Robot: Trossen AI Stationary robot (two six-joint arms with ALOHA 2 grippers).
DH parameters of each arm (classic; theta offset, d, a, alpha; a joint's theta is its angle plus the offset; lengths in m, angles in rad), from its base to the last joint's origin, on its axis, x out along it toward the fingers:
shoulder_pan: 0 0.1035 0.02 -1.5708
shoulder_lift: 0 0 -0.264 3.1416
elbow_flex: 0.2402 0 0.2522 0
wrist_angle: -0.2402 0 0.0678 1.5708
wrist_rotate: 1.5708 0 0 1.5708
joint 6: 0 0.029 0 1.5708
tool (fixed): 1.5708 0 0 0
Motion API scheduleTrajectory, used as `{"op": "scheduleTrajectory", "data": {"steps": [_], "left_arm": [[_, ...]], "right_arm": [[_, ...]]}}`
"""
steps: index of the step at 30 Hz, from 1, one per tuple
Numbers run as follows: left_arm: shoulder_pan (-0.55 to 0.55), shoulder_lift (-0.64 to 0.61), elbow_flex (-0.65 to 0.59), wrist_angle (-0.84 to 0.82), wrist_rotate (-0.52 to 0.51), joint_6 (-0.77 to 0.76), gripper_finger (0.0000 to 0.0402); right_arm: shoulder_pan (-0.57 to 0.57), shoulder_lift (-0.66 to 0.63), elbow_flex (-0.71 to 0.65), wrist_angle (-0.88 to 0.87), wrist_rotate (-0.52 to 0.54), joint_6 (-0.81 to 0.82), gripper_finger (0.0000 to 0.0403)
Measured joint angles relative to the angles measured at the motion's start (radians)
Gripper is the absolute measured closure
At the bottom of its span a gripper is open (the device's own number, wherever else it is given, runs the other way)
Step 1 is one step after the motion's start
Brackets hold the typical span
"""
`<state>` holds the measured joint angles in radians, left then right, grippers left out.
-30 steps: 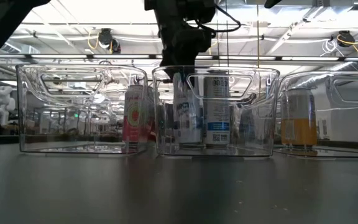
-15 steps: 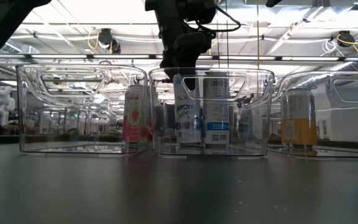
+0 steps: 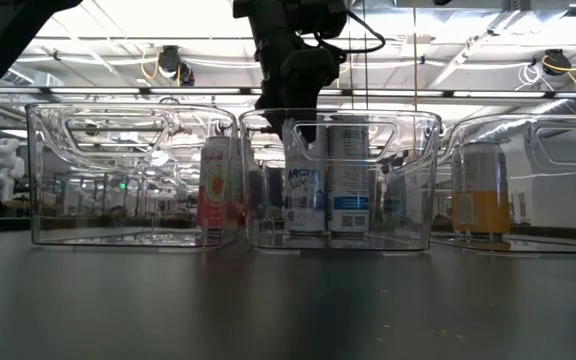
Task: Sort soda cans
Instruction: Put the white-blue soda can into the center transparent bin, then put the yellow-white soda can into the right transparent bin
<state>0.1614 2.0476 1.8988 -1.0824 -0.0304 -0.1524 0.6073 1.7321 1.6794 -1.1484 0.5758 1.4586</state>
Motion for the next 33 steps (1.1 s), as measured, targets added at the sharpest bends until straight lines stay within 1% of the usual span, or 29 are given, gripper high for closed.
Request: {"op": "scheduleTrajectory", "data": {"steps": [5,10,14,17,25,28,33], "left_arm": [[0.000,0.000,0.000,0.001,0.001,0.001,0.0058],[0.001,-0.015,0.000,-0.045,0.001,0.001,0.0057],[0.001,-0.064,0.000,-0.107,0.001,0.001,0.0057],[-0.001,-0.117,0.000,-0.148,0.001,0.000,0.0056],[-0.030,-0.296,0.000,-0.234,-0.001,-0.117,0.0056],[-0.056,-0.369,0.000,-0.247,-0.008,-0.163,0.0056],[-0.129,-0.483,0.000,-0.271,-0.013,-0.264,0.0056]], "right_arm": [[0.004,0.000,0.000,0.000,0.000,0.004,0.0055],[0.004,0.000,0.000,0.000,0.000,0.003,0.0055],[0.004,0.000,0.000,0.000,0.000,-0.004,0.0055],[0.004,0.000,0.000,-0.003,0.000,-0.011,0.0055],[0.003,0.003,0.000,-0.008,0.017,-0.039,0.0055],[0.003,0.016,0.000,-0.010,0.050,-0.040,0.0055],[0.005,0.053,0.000,-0.002,0.051,-0.041,0.0055]]}}
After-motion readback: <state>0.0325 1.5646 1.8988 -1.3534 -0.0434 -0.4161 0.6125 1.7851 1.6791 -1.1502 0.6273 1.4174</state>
